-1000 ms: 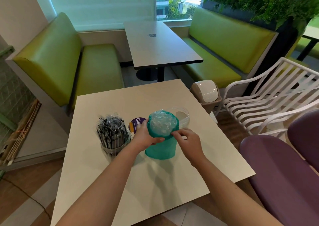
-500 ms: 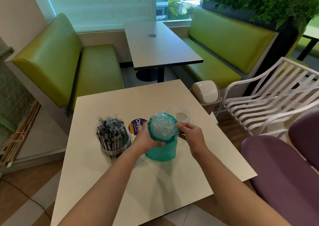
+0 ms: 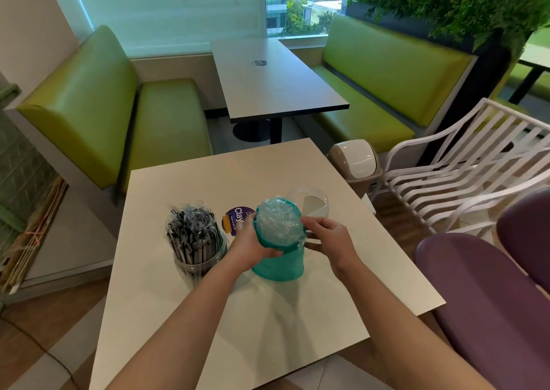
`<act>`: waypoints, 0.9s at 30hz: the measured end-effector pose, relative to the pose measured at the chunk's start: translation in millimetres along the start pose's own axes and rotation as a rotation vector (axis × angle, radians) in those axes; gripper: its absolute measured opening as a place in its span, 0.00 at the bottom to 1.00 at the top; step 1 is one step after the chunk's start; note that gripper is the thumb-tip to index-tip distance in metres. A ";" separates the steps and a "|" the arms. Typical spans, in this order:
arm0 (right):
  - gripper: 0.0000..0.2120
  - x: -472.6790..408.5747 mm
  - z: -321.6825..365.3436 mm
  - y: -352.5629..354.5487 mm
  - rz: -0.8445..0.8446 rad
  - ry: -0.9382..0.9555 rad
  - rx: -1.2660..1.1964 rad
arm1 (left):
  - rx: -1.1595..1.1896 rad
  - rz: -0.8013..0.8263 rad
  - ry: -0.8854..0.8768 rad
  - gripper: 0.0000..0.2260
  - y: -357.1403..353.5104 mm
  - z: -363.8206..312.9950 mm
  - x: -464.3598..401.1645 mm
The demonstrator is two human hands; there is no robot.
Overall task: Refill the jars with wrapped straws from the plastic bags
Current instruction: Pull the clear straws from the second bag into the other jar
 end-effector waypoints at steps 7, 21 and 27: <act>0.10 0.4 -2.9 -2.7 -0.014 -0.060 -0.014 | -0.005 0.013 -0.003 0.49 0.0 1.6 -1.1; 0.06 -3.9 -14.7 -1.9 -0.193 0.046 0.286 | -0.118 -0.023 0.026 0.50 -2.2 10.1 -4.6; 0.22 7.7 3.9 -14.5 0.040 0.320 0.304 | 0.112 -0.080 -0.158 0.61 -4.4 7.6 -6.1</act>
Point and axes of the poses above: each hand's wrist, its own x-axis away from the middle knuckle, its own y-axis out of the back of the hand, z = x × y, the point moved 4 cm from there along -x, towards the middle knuckle, and after that the axes turned 9 degrees about -x, right-handed, at the moved point
